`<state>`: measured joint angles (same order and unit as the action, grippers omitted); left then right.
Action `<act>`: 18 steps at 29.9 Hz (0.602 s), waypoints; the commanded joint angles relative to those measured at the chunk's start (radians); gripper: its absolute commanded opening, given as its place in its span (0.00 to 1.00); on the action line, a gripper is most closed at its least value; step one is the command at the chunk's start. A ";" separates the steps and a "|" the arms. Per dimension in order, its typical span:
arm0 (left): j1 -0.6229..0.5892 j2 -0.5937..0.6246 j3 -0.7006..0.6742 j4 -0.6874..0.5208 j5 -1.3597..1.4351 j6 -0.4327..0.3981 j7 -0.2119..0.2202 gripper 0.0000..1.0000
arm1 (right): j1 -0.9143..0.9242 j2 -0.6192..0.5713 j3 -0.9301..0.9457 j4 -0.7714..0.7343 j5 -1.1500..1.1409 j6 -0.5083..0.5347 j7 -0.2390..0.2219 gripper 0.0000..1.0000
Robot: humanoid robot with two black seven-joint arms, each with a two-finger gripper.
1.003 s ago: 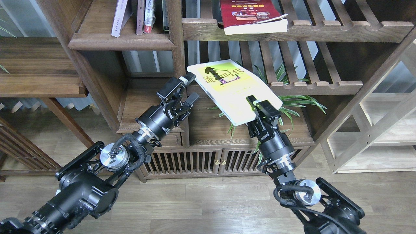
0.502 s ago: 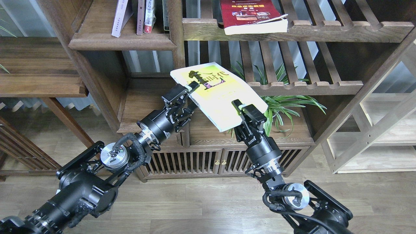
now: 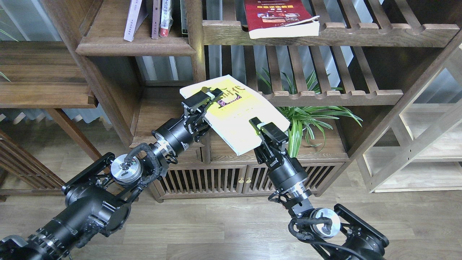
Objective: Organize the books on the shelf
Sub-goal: 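Grasp the pale green book's corner with the left gripper, then hold the book with the left gripper and release the right gripper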
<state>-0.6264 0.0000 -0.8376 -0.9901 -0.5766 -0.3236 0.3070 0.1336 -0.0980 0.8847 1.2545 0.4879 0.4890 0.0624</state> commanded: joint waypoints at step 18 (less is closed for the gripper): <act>0.005 0.000 0.002 -0.004 0.003 -0.055 0.027 0.06 | -0.002 -0.002 0.002 -0.001 0.000 0.000 -0.001 0.05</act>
<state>-0.6228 0.0000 -0.8346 -0.9911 -0.5736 -0.3658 0.3344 0.1335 -0.0981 0.8852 1.2550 0.4866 0.4890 0.0602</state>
